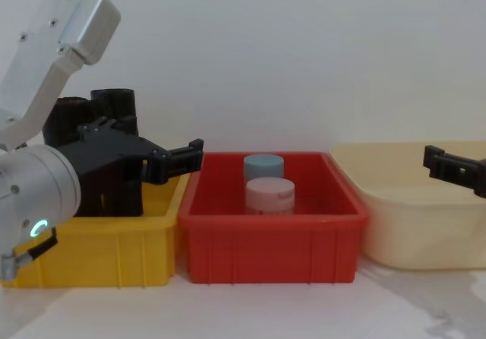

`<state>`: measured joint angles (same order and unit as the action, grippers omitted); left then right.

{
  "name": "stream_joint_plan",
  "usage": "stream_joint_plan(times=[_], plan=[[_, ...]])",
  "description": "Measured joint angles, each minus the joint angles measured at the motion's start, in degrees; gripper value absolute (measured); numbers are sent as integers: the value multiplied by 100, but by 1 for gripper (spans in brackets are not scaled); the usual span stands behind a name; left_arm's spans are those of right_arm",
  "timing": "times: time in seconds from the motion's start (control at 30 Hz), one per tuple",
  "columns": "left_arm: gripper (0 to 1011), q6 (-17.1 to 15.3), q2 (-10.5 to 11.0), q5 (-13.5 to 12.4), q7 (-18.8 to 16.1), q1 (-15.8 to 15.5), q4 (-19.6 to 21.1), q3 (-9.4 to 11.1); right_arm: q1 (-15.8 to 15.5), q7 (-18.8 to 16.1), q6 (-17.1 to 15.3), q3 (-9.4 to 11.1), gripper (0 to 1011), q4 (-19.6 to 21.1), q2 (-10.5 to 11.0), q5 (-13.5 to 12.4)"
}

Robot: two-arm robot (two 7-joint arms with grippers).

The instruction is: Pick up the garbage bag with the one hand and transfer it to the other hand.

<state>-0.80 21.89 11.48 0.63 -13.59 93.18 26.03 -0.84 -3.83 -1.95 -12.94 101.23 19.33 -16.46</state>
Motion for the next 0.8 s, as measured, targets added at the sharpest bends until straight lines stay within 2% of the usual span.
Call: stream_joint_plan(times=[0.43, 0.8], plan=[[1000, 0, 0, 0, 0, 0, 0, 0, -26, -73, -2, 29, 1000, 23, 36, -24], [1000, 0, 0, 0, 0, 0, 0, 0, -17, -531, -65, 17, 1000, 148, 197, -193]])
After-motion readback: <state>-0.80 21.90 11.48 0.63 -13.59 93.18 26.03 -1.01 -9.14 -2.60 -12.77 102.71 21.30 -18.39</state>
